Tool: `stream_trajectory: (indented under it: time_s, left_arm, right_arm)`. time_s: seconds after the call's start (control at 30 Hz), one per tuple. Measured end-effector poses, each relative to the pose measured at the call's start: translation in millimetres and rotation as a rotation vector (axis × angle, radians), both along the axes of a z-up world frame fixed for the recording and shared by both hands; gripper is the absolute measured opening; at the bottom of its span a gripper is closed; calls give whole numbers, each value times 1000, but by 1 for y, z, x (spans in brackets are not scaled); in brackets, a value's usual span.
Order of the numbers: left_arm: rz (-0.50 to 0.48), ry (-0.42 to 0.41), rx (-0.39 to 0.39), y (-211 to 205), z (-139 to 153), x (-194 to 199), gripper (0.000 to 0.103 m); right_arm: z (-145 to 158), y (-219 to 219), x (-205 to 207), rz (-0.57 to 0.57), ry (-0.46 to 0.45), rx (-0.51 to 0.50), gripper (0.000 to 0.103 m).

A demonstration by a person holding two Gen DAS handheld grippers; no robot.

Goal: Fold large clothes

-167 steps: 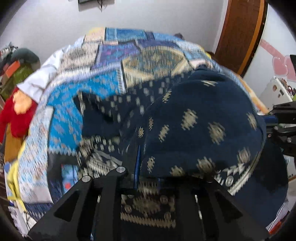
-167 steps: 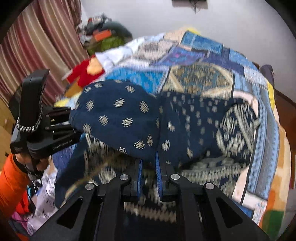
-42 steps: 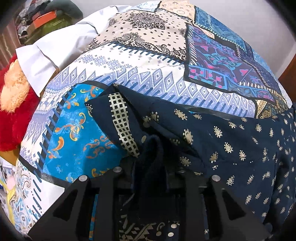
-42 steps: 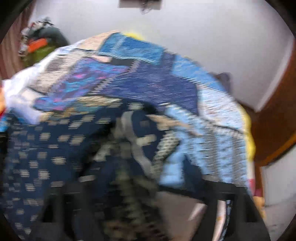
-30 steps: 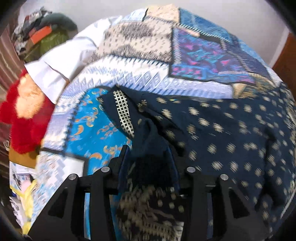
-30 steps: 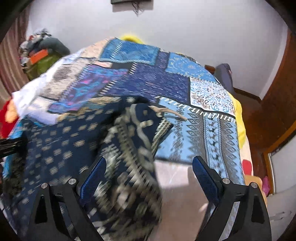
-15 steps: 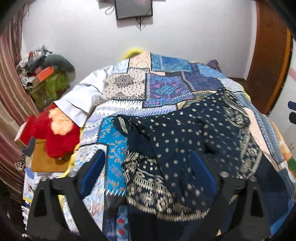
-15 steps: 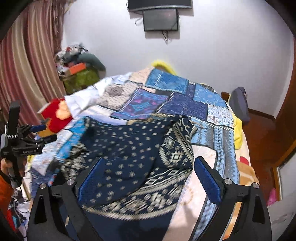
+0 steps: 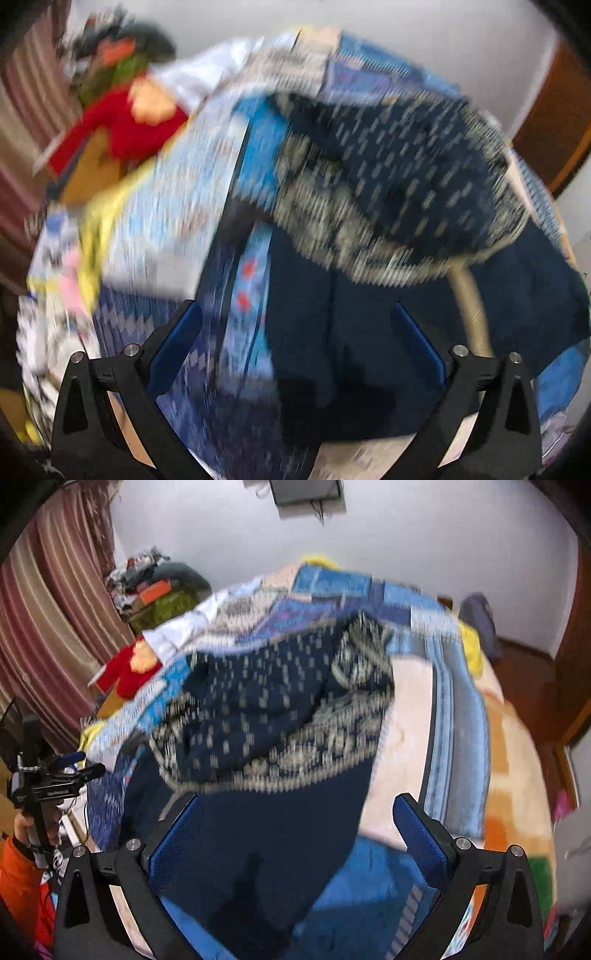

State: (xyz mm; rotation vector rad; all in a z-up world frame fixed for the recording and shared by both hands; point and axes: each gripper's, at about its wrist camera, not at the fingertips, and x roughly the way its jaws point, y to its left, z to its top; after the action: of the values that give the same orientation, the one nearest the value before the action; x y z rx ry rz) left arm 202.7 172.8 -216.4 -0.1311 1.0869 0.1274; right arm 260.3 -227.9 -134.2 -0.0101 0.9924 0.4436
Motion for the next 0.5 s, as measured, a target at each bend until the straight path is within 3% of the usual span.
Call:
stream_trajectory:
  time_s: [0.2,0.33,0.4,0.43,0.47,0.5]
  left_arm:
    - [80,139,-97,18,-66,-33,102]
    - [59,216,-260,17,-104,-40,101]
    - [68,214,-302,13,-113,-41,97]
    - [75,193,-305,11,-111,-42,90]
    - [55,176,-330,7,-108,-41,71]
    - [38,170,-358,4,-106,-40,61]
  right_arm:
    - [-39,-7,-19,10,127,12,102]
    - [-54,-4,-27,27,176,73,98]
    - [-53,-2,-27,34,166,115,84]
    - [-53,-1,-26,40,175,132,74]
    - [-53,1,-25,42,183,151,61]
    - [-55,3,-24,47,189,171,54]
